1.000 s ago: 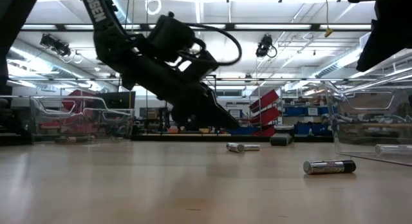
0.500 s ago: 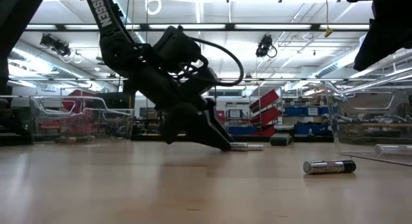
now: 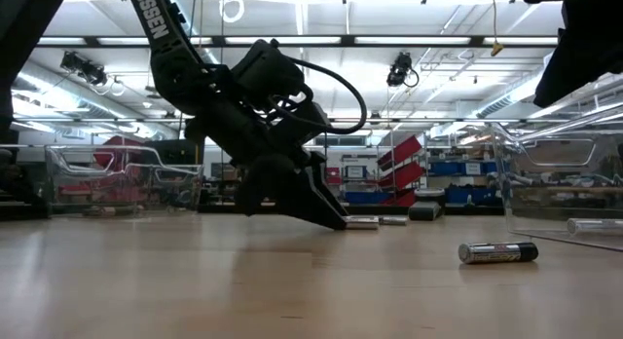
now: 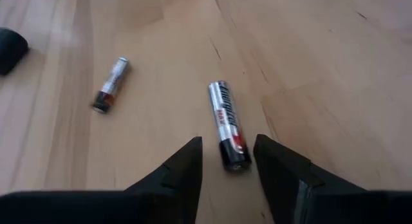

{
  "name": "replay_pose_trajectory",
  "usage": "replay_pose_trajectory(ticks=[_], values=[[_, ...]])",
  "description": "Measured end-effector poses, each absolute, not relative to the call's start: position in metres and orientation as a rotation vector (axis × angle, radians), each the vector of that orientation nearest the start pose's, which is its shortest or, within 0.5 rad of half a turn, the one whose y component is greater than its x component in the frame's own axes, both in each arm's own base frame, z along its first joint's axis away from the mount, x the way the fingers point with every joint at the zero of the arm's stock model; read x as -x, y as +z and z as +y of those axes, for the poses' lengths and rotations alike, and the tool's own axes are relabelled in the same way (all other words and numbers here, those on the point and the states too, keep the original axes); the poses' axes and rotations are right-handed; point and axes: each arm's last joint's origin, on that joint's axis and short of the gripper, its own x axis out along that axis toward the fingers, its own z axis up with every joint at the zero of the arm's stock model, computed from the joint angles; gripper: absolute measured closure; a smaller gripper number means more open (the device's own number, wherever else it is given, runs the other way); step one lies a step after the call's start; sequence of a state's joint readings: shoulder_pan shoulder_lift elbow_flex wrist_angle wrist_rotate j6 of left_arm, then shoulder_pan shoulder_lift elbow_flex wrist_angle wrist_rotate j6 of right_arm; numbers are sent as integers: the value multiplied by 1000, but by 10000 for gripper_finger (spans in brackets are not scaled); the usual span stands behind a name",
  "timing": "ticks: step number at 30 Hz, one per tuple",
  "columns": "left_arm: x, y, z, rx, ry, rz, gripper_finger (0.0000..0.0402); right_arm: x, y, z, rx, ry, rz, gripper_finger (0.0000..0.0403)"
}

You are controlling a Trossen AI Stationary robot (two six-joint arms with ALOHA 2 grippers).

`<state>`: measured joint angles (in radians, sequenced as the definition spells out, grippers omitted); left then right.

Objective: Sort batteries
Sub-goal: Put the silver battery into the bottom transparent bin

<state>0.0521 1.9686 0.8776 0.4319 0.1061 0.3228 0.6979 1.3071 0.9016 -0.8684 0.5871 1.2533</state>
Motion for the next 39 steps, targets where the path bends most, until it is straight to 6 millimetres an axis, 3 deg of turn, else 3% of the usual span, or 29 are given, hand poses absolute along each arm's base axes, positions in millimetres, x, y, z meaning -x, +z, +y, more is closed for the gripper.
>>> replay_pose_trajectory(ticks=[11, 22, 34, 39], values=[[-363, 97, 15, -239, -154, 662, 386, -186, 230, 133, -353, -520, 816, 320], [-366, 104, 2, -265, -148, 591, 383, -196, 238, 138, -240, -470, 659, 321], [-371, 143, -8, -315, -192, 367, 385, -210, 250, 148, -64, -340, 530, 317], [-372, 162, -12, -342, -228, 205, 385, -218, 239, 151, -15, -351, 551, 306]])
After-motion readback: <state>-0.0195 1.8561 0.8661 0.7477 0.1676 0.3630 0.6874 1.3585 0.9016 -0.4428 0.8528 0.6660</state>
